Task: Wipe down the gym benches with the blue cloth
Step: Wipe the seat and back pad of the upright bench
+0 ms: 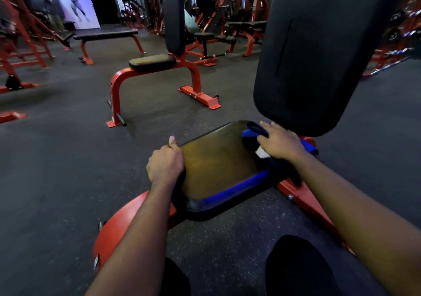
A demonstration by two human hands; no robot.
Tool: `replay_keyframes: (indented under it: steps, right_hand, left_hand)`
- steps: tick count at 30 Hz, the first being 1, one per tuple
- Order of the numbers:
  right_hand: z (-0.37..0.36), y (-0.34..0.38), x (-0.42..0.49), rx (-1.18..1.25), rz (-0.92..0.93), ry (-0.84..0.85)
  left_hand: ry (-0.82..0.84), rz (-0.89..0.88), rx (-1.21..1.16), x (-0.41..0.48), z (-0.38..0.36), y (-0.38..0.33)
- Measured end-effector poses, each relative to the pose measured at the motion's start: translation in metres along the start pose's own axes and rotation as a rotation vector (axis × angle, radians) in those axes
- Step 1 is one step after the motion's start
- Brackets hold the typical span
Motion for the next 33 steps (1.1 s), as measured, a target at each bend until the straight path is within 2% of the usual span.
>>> replay_keyframes:
  steps: [4, 10, 13, 18, 22, 26, 29, 33]
  right_hand:
    - [0.003, 0.003, 0.013, 0.021, -0.062, 0.019]
    - [-0.020, -0.017, -0.046, 0.090, -0.052, -0.125]
    - [-0.011, -0.013, -0.024, -0.012, -0.020, -0.061]
    - [-0.004, 0.035, 0.060, -0.088, 0.054, 0.126]
    - [-0.009, 0.076, 0.091, -0.101, 0.057, 0.150]
    - [-0.029, 0.105, 0.050, -0.072, 0.265, 0.212]
    - [-0.037, 0.097, -0.013, -0.030, 0.389, 0.187]
    - [-0.037, 0.050, -0.075, 0.021, 0.311, 0.034]
  left_hand:
    - [0.010, -0.004, -0.009, -0.001, 0.001, 0.000]
    - [0.021, -0.025, 0.010, 0.003, 0.001, 0.002]
    - [0.001, -0.038, 0.025, 0.007, -0.001, 0.000]
    - [-0.015, -0.050, 0.058, 0.012, -0.004, -0.003]
    - [-0.020, -0.050, 0.044, 0.014, -0.005, -0.001]
    - [-0.025, -0.032, -0.009, 0.013, -0.004, 0.000]
    - [-0.035, -0.028, -0.063, 0.011, -0.002, 0.003]
    - [-0.026, -0.047, -0.087, 0.005, 0.001, 0.004]
Point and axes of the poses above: each hand's wrist, its own x-axis towards the middle knuckle, its own z-axis out of the back of the hand, y = z × x, the point moved 3 cm from there along x, towards the middle knuckle, and after that the axes turned 9 degrees about y, right-handed, at the moved point
